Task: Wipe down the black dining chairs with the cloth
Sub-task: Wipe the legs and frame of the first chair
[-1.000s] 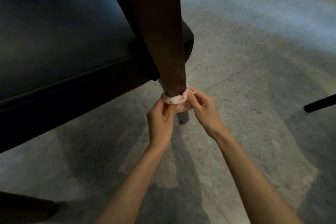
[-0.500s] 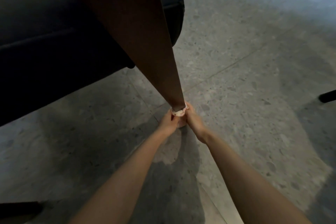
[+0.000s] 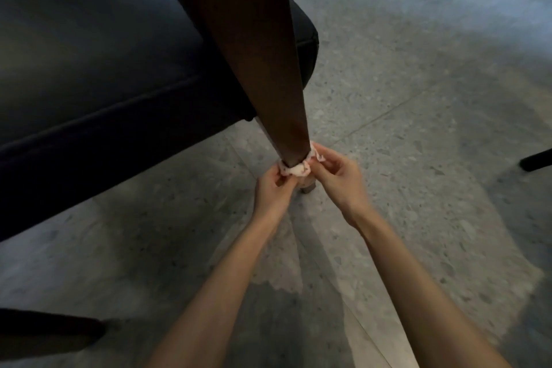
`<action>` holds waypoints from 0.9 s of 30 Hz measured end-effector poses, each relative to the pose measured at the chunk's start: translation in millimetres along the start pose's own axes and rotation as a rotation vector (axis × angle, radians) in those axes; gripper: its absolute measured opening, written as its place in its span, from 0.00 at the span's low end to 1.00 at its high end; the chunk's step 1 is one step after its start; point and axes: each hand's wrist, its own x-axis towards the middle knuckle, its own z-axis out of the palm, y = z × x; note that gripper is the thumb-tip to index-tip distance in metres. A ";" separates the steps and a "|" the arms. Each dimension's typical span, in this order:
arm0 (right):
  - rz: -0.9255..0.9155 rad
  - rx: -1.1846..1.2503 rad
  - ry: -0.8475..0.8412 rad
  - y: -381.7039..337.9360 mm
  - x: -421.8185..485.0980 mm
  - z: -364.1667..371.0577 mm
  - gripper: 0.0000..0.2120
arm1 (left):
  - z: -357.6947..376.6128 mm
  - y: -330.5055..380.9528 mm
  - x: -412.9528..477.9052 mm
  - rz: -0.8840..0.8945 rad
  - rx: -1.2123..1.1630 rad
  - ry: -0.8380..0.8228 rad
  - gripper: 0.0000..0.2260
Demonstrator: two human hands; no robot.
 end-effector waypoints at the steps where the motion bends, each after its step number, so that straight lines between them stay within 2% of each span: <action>1: -0.027 0.025 0.040 -12.4 -4.4 3.4 0.16 | -3.9 9.2 -4.7 0.045 -0.003 0.002 0.05; 5: -0.096 0.150 0.183 -56.4 -25.1 20.6 0.13 | -17.8 46.7 -22.3 0.198 0.023 0.055 0.07; 8: -0.166 0.217 0.292 -88.2 -37.4 33.4 0.11 | -25.3 78.8 -39.0 0.249 -0.092 0.122 0.10; 11: -0.170 0.330 0.396 -110.5 -51.1 46.6 0.09 | -27.0 99.9 -61.5 0.214 -0.256 0.235 0.09; 14: -0.242 0.321 0.504 -124.5 -73.9 65.0 0.08 | -29.0 109.6 -81.0 0.096 -0.416 0.288 0.06; 16: -0.308 0.340 0.523 -133.5 -89.6 75.5 0.12 | -33.5 118.8 -90.2 0.025 -0.308 0.235 0.06; 19: -0.406 0.312 0.500 -150.2 -109.3 75.9 0.13 | -53.4 145.7 -104.3 -0.005 -0.042 0.055 0.09; 23: -0.530 0.178 0.379 -171.1 -122.7 76.7 0.16 | -87.6 206.1 -115.4 0.159 0.432 -0.093 0.10; 27: -0.630 0.066 0.307 -176.5 -120.0 92.7 0.19 | -121.4 244.1 -134.2 0.390 0.650 -0.014 0.10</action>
